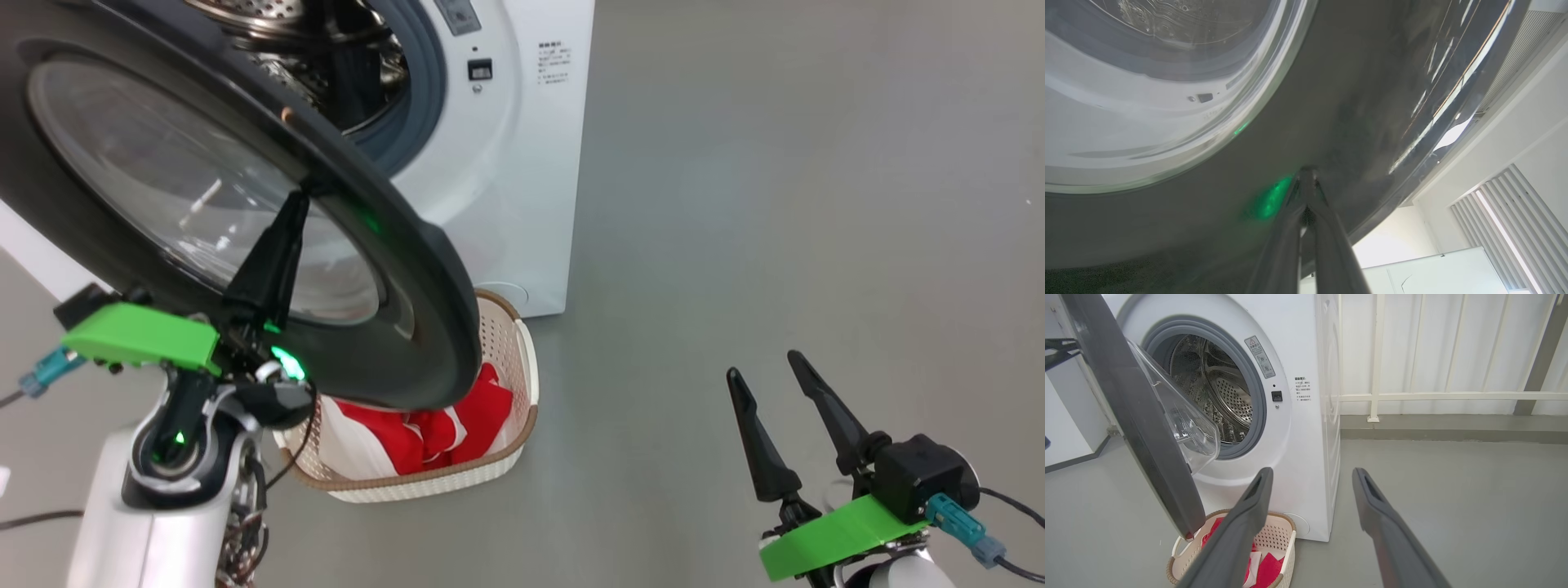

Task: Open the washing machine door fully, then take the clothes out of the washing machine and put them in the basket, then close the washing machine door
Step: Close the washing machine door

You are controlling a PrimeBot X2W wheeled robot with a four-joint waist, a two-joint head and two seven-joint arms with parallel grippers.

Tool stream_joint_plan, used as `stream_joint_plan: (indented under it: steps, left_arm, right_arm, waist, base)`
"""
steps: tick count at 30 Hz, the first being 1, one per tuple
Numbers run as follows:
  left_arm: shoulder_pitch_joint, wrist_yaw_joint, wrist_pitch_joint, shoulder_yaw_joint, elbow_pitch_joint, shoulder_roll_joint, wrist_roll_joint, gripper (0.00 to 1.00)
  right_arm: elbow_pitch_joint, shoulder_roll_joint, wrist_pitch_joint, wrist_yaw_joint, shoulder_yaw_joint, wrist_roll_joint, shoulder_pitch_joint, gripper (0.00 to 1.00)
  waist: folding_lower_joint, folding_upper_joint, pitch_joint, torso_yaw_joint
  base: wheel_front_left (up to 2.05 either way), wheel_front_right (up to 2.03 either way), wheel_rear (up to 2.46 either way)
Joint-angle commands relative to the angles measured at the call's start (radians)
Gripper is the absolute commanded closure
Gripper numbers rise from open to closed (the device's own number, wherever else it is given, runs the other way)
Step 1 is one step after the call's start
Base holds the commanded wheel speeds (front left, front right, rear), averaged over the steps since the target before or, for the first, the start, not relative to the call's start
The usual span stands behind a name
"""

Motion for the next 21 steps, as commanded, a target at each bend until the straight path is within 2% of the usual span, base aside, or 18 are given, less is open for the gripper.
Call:
stream_joint_plan:
  steps: [1,21]
  left_arm:
    - [-0.048,-0.014,-0.005,0.017,-0.02,0.016,0.005,1.0]
    - [-0.272,-0.082,-0.119,-0.032,0.146,0.016,0.006,1.0]
  right_arm:
    - [-0.029,-0.004,-0.009,0.005,0.018,0.005,-0.045,0.0]
    - [-0.034,-0.004,-0.009,0.005,0.034,0.008,-0.091,0.0]
  waist:
    - [0.0,0.0,0.016,-0.01]
    - [0.0,0.0,0.116,-0.038]
  base:
    - [0.0,0.0,0.0]
    - [0.0,0.0,0.0]
